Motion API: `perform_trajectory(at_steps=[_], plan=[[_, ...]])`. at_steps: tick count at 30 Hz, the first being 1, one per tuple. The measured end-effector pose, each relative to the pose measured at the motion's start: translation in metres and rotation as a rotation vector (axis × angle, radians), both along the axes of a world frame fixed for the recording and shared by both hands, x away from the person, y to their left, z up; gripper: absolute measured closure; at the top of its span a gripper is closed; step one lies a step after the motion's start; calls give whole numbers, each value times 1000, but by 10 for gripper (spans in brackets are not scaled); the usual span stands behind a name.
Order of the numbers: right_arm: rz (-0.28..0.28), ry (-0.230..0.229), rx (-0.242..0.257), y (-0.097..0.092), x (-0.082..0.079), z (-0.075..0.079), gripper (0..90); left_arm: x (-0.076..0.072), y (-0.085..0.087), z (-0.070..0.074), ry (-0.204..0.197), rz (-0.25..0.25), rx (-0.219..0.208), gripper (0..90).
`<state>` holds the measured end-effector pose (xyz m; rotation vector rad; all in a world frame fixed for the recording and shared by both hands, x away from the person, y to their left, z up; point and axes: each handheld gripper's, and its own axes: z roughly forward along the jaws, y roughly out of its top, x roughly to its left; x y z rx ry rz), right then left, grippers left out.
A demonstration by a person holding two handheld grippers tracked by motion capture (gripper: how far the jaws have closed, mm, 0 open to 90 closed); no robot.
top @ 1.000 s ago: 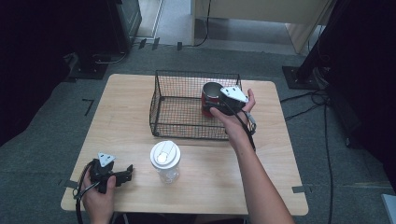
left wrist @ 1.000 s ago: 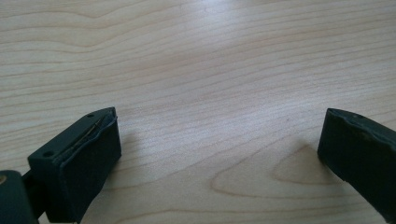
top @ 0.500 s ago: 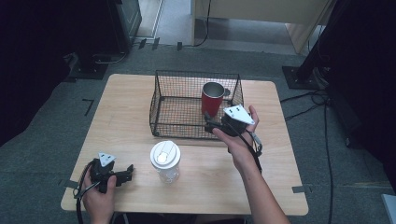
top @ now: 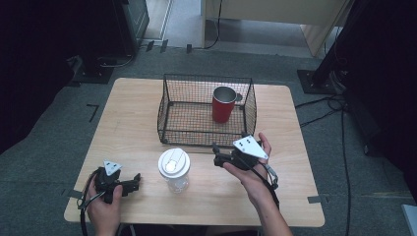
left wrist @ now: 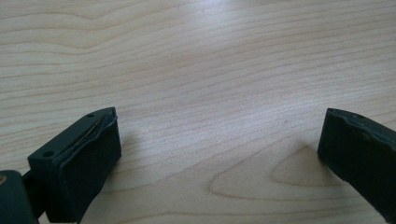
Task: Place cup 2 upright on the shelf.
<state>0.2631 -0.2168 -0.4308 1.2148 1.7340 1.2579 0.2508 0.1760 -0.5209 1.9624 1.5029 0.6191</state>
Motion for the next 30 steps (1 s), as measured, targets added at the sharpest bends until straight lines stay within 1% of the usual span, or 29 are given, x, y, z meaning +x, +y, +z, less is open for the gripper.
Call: perform_trajectory(at_steps=[3, 6, 10, 15, 24, 30], plan=[[19, 9, -3, 3, -10, -7, 0, 0, 0, 0, 0, 0, 0, 0], [32, 23, 14, 6, -19, -14, 1, 0, 0, 0, 0, 0, 0, 0], [54, 32, 1, 10, -29, -24, 0, 0, 0, 0, 0, 0, 0, 0], [76, 58, -10, 15, -39, -36, 0, 0, 0, 0, 1, -2, 2, 0], [121, 76, -7, 30, -53, -49, 0, 0, 0, 0, 1, -2, 2, 0], [166, 74, -14, 41, -60, -55, 0, 0, 0, 0, 1, -2, 2, 0]])
